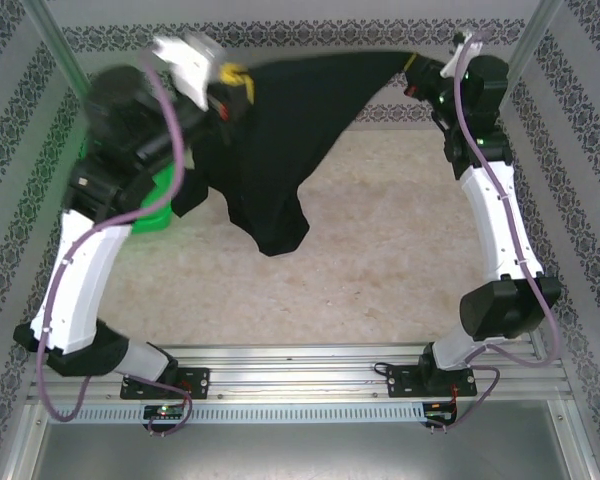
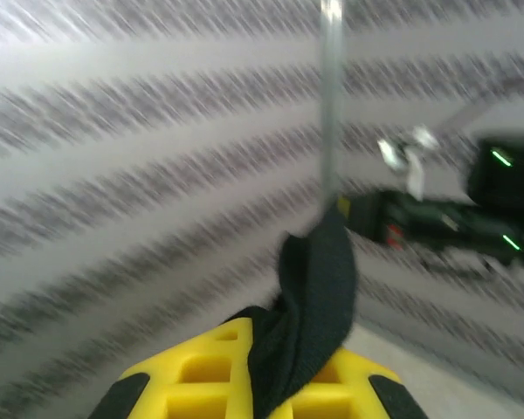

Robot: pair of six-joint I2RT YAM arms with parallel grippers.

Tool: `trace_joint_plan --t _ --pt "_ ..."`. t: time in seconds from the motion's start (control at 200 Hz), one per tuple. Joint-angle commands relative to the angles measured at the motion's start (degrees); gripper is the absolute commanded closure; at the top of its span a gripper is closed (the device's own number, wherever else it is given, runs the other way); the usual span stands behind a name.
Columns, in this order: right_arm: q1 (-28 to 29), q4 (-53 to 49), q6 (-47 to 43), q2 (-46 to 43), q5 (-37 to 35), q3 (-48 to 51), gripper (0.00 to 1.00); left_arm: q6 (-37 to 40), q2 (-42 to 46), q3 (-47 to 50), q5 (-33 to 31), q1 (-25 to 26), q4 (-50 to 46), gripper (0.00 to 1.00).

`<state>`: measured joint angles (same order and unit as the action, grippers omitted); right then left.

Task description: Fold and stack the t-shirts

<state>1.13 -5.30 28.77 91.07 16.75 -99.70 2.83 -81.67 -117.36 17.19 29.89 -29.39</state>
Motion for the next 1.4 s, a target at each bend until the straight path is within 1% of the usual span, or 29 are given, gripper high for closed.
trace_joint_plan --t 0.0,0.035,0.085,0.12,0.175,0.225,0.28,0.315,0.34,0.41,0.485,0.609,0.649,0.684,0.719,0.734,0.779,0.849,0.884,0.904,0.944,0.959,1.009,1.064,1.184,1.219,1.304,1.369,1.399 --pt "-4.05 1.32 1.05 -0.65 -7.29 10.62 1.00 -1.21 2.92 17.78 -0.39 8.23 12.76 1.00" --pt "-5.21 1.09 1.04 -0.58 -6.82 13.03 1.00 -2.85 3.66 24.23 -0.39 11.08 16.77 1.00" --pt "-6.64 0.84 0.95 -0.22 -6.70 16.26 1.00 -4.23 3.61 32.66 -3.06 15.66 22.27 1.00" --pt "-7.55 1.00 0.72 0.10 -6.83 18.43 1.00 -5.48 2.61 37.57 -3.71 18.04 25.56 1.00" --pt "-8.99 1.27 0.76 0.92 -7.30 21.11 0.99 -8.94 -0.52 41.84 -5.27 20.32 28.81 1.00" --pt "-10.24 1.54 1.08 2.08 -7.18 22.89 0.96 -13.62 -4.17 44.96 -1.90 20.88 33.30 1.00" --pt "-11.41 1.20 1.78 3.55 -7.54 24.02 0.95 -17.45 -8.27 46.96 -1.79 22.18 37.58 1.00" --pt "-12.15 0.55 2.46 4.34 -8.03 24.44 0.93 -19.07 -11.04 47.51 -0.58 22.91 40.06 1.00" --pt "-12.65 0.17 2.95 4.82 -7.98 24.62 0.88 -19.80 -13.09 47.12 -0.07 23.45 40.92 1.00" --pt "-13.90 -0.35 4.12 5.77 -8.31 25.37 0.69 -22.05 -18.89 45.07 1.94 24.95 43.00 1.00" --pt "-14.86 -1.20 4.69 5.99 -9.17 25.87 0.45 -24.08 -24.88 41.86 3.75 26.08 44.33 1.00" --pt "-16.49 -4.22 4.66 3.24 -12.13 25.91 0.21 -28.69 -34.42 35.95 6.87 26.13 45.58 1.00" --pt "-16.65 -4.80 4.26 1.62 -12.84 25.96 0.17 -29.73 -36.87 34.23 7.91 26.18 46.30 0.98" --pt "-16.67 -5.62 3.72 0.26 -12.94 25.67 0.13 -30.70 -38.51 33.20 8.54 26.18 47.31 0.91" --pt "-16.64 -6.60 3.36 -1.02 -12.48 25.36 0.13 -31.51 -39.62 32.62 9.47 26.14 49.23 0.77" --pt "-16.61 -7.11 3.31 -1.64 -12.26 25.27 0.13 -31.95 -39.98 32.44 10.05 26.12 50.22 0.72" --pt "-16.19 -8.06 3.14 -3.46 -11.52 25.41 0.12 -33.09 -40.94 31.68 11.93 26.09 52.67 0.62" --pt "-15.06 -9.71 2.62 -6.60 -11.55 26.06 0.12 -34.23 -42.11 29.65 14.23 26.01 53.46 0.44" --pt "-14.26 -10.46 2.17 -8.28 -11.97 26.59 0.12 -34.58 -42.59 28.73 14.74 25.94 53.55 0.37" --pt "-13.81 -10.93 1.95 -9.30 -12.20 26.94 0.12 -34.76 -42.79 28.34 15.07 25.84 53.56 0.29" --pt "-12.95 -11.66 1.51 -11.51 -12.50 27.64 0.12 -35.36 -43.00 27.93 15.51 25.46 53.98 0.20" --pt "-12.72 -11.98 1.42 -12.31 -12.53 27.89 0.12 -35.76 -43.13 27.92 15.60 25.30 54.23 0.15" --pt "-11.89 -13.27 1.38 -15.19 -12.79 28.77 0.12 -37.00 -43.17 28.02 15.93 24.30 54.99 0.04" --pt "-11.37 -14.93 1.78 -18.57 -12.37 29.87 0.12 -37.62 -42.46 28.71 15.17 22.85 54.91 0.00" --pt "-9.42 -18.94 2.03 -26.83 -12.31 32.46 0.13 -36.40 -37.73 31.76 10.67 18.85 51.54 0.00" --pt "-8.69 -20.19 1.68 -28.93 -12.28 32.96 0.13 -36.15 -36.22 32.47 10.43 17.73 50.75 0.00" --pt "-7.55 -23.94 1.34 -33.05 -11.82 34.39 0.13 -36.76 -34.38 32.85 13.01 16.07 50.22 0.00" --pt "-7.12 -25.25 2.11 -36.26 -10.44 36.51 0.13 -36.82 -34.06 32.52 14.81 15.90 49.51 0.00" --pt "-6.62 -25.96 2.56 -37.72 -9.98 37.56 0.13 -36.31 -33.62 32.58 14.70 15.90 48.82 0.00"
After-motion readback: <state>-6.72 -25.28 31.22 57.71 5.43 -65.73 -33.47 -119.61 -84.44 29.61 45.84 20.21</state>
